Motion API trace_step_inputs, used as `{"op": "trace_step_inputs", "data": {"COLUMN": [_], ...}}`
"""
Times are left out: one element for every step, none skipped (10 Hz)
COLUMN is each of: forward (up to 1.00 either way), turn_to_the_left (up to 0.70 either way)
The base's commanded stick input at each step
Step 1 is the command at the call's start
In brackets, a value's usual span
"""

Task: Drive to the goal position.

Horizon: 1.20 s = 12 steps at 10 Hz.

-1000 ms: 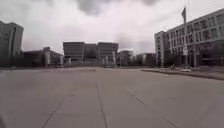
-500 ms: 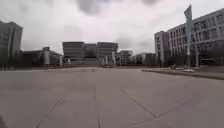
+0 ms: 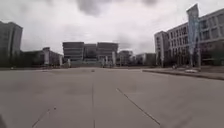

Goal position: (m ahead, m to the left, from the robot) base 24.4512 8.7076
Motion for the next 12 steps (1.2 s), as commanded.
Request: {"op": "trace_step_inputs", "data": {"forward": [0.60, 0.60, 0.60, 0.60, 0.60, 0.60, 0.60, 0.60, 0.60, 0.60, 0.60, 0.60], "turn_to_the_left": [0.01, 0.01, 0.01, 0.01, 0.01, 0.01, 0.01, 0.01, 0.01, 0.01, 0.01, 0.01]}}
